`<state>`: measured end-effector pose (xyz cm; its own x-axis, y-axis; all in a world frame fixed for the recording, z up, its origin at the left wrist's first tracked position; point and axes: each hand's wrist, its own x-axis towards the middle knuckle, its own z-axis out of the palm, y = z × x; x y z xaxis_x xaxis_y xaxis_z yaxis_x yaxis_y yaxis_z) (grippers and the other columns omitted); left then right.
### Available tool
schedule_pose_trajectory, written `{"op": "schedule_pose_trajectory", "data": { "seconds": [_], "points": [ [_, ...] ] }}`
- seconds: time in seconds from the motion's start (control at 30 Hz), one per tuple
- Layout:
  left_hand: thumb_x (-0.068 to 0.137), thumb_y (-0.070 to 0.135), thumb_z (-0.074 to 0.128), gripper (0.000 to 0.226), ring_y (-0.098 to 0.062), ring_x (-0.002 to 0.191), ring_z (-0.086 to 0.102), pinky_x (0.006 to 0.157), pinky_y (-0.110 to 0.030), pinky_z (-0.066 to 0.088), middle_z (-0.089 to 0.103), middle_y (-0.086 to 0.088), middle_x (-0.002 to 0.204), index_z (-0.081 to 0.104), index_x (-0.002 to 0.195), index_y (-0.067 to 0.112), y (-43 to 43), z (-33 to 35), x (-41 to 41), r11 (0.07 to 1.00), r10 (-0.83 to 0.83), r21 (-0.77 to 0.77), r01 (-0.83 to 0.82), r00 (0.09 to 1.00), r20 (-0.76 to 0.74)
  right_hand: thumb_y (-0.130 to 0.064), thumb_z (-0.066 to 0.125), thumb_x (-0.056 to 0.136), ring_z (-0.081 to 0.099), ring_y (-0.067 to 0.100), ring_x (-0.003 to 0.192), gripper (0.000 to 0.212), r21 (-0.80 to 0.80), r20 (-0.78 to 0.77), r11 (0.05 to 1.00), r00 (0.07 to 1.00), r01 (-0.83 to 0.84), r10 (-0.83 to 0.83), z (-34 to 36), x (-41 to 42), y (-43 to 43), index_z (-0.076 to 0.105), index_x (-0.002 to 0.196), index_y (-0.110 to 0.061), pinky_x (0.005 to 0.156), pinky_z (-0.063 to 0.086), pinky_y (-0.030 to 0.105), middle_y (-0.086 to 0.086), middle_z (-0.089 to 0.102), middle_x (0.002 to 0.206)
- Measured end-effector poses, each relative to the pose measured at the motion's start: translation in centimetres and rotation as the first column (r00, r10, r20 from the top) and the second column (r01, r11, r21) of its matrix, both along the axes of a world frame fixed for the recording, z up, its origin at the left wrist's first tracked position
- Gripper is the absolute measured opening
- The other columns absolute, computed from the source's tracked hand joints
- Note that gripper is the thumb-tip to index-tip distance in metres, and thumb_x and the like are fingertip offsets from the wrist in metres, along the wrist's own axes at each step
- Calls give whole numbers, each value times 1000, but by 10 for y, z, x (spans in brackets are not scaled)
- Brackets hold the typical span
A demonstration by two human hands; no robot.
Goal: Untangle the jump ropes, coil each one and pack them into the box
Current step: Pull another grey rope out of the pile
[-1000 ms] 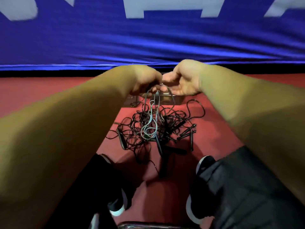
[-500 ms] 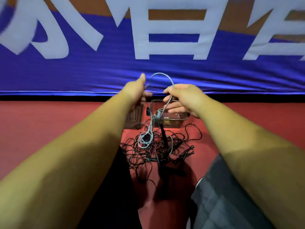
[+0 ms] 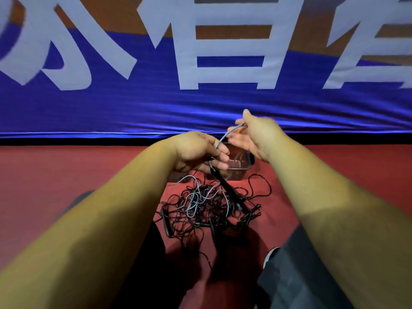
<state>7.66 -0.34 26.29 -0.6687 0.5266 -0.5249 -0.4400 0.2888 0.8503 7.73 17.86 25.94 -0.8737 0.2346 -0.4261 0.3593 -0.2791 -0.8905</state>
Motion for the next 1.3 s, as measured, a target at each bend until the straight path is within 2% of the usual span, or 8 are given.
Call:
{"op": "schedule_pose_trajectory", "data": {
  "seconds": [0.17, 0.3, 0.43, 0.53, 0.77, 0.97, 1.13, 1.3],
  "points": [
    [110, 4, 43, 15, -15, 70, 78, 54, -31, 63, 73, -11, 99, 58, 112, 5, 2, 1, -19, 932, 336, 123, -341, 940, 56, -23, 40, 104, 71, 40, 104, 31, 187, 443, 767, 750, -613, 491, -3, 13, -1, 62, 119, -8, 103, 53, 49, 9, 78, 103],
    [111, 6, 41, 15, -18, 59, 76, 49, -32, 61, 65, -14, 95, 53, 115, -1, -4, -11, -31, 810, 514, 178, -558, 823, 241, -23, 42, 99, 69, 23, 80, 30, 195, 423, 592, 611, -782, 669, 1, 15, -16, 66, 115, -13, 80, 48, 37, -1, 76, 87],
    [109, 6, 33, 26, -30, 80, 78, 62, -39, 64, 72, -21, 105, 52, 122, -5, -9, -11, -45, 801, 597, -1, -599, 799, -68, -30, 72, 89, 46, 15, 48, 9, 577, 303, 534, 769, -618, 563, 5, 8, -22, 68, 87, -23, 49, 39, 25, -1, 55, 63],
    [94, 0, 49, 42, -27, 73, 66, 65, -36, 55, 74, -15, 101, 61, 131, 17, -13, -16, -52, 856, 299, -270, -442, 847, -439, -37, 79, 82, 43, 17, 49, 22, 630, 165, 617, 858, -472, 487, 11, 0, -17, 73, 88, -16, 46, 34, 25, -2, 52, 64],
    [97, 8, 69, 14, -15, 106, 64, 102, -33, 46, 75, -3, 110, 76, 97, 19, 8, -44, -43, 934, -282, -300, 194, 916, -285, -32, 68, 98, 24, 10, 46, 22, 293, -186, 927, 937, -234, 296, 28, -12, 3, 79, 111, -18, 47, 18, 22, -6, 33, 61],
    [109, 20, 52, 22, -11, 80, 62, 83, -29, 51, 69, 1, 99, 69, 95, 24, 1, -55, -51, 572, -574, -780, 252, 803, -161, -23, 61, 98, 24, 14, 45, 20, -118, -243, 959, 929, 257, -279, 28, -25, 38, 78, 106, -17, 44, 24, 24, -4, 35, 58],
    [114, 30, 39, 36, -24, 64, 73, 54, -30, 55, 78, -8, 83, 60, 101, 5, 5, -48, -59, 946, 44, -317, -63, 997, -66, -27, 58, 99, 30, 11, 39, 22, 89, -76, 989, 991, 117, -110, 7, -31, 49, 71, 89, -13, 44, 29, 21, -3, 45, 60],
    [108, 40, 54, 41, -13, 60, 73, 58, -31, 63, 75, 0, 72, 69, 97, 4, 13, -21, -64, 905, 398, 167, -392, 918, 0, -20, 61, 97, 29, 6, 38, 13, 137, 284, 860, 852, -491, 441, -15, -16, 18, 72, 92, -16, 39, 27, 17, 4, 78, 98]
  ]
}}
